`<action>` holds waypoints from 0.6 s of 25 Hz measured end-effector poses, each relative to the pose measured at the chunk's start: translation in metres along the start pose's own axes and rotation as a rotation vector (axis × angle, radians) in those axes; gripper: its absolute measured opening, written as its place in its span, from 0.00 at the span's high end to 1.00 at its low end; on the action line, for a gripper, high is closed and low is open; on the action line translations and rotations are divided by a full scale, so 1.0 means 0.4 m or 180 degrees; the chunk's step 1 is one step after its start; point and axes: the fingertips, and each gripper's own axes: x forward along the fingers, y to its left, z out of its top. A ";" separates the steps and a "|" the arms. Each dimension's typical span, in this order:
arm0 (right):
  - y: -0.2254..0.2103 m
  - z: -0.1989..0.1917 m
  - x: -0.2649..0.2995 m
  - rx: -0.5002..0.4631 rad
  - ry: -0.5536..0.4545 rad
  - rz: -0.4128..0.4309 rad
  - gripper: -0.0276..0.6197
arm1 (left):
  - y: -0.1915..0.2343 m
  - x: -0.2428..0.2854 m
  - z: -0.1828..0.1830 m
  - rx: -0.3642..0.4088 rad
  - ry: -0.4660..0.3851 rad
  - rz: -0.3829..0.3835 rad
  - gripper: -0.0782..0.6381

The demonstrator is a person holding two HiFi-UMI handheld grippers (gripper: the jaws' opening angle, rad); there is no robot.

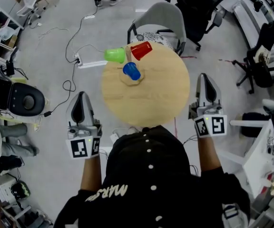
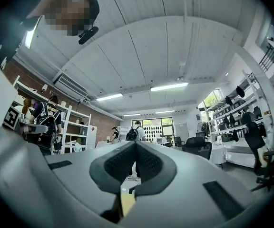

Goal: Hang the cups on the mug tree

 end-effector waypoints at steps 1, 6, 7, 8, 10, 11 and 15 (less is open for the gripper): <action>0.002 0.002 0.001 -0.0016 -0.0003 0.0005 0.96 | 0.001 0.001 0.001 0.0005 0.0004 0.0003 0.89; 0.017 -0.005 -0.001 -0.0055 -0.0009 0.0033 0.96 | -0.001 0.014 -0.001 0.0015 -0.0001 -0.0025 0.89; 0.020 -0.008 -0.002 -0.0054 -0.0007 0.0030 0.96 | -0.003 0.016 -0.002 0.0014 0.0001 -0.0036 0.89; 0.021 -0.012 -0.002 -0.0048 -0.0002 0.0025 0.96 | -0.005 0.018 -0.003 0.0014 0.0001 -0.0046 0.89; 0.025 -0.016 0.002 -0.0029 0.0005 0.0032 0.96 | -0.010 0.023 -0.004 0.0020 -0.0010 -0.0061 0.89; 0.028 -0.014 0.004 -0.0024 0.0000 0.0049 0.96 | -0.012 0.023 -0.003 0.0026 -0.0022 -0.0064 0.89; 0.044 0.000 0.021 -0.0046 -0.0043 0.0116 0.96 | -0.009 0.026 0.000 0.0064 -0.0071 -0.0071 0.89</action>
